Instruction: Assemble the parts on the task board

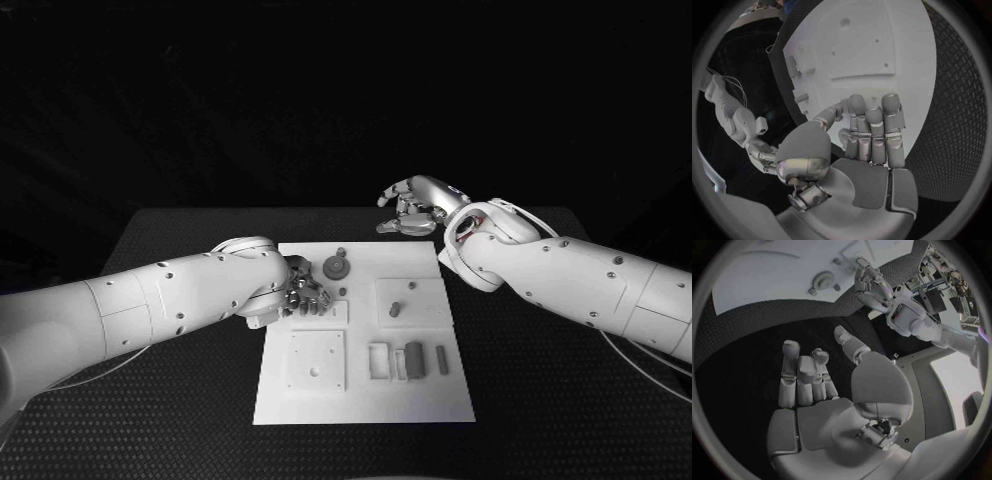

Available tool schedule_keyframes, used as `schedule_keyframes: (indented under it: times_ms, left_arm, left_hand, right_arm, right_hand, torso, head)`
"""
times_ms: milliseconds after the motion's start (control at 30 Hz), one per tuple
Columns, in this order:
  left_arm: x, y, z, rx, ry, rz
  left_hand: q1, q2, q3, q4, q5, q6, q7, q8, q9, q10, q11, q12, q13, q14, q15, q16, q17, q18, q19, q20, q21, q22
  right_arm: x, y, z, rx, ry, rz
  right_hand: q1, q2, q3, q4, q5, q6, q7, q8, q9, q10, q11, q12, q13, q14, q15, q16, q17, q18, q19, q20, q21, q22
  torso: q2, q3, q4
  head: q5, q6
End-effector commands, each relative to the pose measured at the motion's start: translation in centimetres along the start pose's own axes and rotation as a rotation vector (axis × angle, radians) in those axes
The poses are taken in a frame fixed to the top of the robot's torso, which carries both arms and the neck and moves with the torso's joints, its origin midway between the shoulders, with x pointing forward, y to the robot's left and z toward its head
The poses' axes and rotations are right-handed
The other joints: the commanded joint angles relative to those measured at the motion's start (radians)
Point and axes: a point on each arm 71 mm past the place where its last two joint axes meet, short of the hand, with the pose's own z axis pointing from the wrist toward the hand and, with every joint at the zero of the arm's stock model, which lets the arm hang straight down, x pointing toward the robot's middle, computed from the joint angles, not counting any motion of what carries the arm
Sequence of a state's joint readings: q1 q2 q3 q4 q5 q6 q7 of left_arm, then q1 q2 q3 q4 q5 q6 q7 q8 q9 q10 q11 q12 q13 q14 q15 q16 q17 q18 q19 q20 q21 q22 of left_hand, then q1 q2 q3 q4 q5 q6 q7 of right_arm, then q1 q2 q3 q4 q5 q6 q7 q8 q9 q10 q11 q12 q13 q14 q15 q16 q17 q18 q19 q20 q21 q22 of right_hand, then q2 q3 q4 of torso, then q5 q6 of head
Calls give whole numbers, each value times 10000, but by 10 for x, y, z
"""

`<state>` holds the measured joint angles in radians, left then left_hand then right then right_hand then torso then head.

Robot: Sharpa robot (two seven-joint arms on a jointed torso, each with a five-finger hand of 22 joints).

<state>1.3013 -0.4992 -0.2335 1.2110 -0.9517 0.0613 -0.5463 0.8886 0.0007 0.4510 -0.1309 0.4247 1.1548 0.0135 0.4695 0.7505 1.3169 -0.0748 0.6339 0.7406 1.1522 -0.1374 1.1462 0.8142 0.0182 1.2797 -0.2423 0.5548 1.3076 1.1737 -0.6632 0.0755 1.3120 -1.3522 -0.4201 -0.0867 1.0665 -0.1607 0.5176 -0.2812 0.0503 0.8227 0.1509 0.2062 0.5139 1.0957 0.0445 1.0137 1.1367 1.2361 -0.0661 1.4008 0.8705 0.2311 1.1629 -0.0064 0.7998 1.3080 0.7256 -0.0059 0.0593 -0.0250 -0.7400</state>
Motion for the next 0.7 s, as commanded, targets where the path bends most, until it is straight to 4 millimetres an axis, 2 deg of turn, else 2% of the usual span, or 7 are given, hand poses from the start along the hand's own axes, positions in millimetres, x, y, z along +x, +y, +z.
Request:
schedule_keyframes:
  times_ms: [33,700]
  left_arm:
    - [9,1,1,-106,418,111]
    - [5,9,1,-272,230,150]
  left_hand:
    - [247,198,1245,-1268,48,76,29,-45,2,-49,7,44,-10,-186,-127,45,-10,231,-26,-29,-33,188]
    - [255,204,1241,-1288,46,81,29,-57,25,-49,6,55,-13,-190,-127,65,-23,230,-26,-27,-25,194]
  right_arm:
    - [1,0,0,-9,109,-10]
    - [1,0,0,-9,125,-11]
  right_hand:
    - [-10,88,-41,-5,-16,12,73,44,5,-64,-11,45,-12,-47,-8,-37,-10,307,-53,-41,-35,165]
    - [-12,91,-46,-6,-16,11,73,46,4,-71,-11,56,-25,-49,-7,-37,-12,307,-54,-40,-38,165]
  torso:
    - [-2,-1,0]
    - [4,-8,-7]
  head:
    - [7,-18]
    - [18,-5]
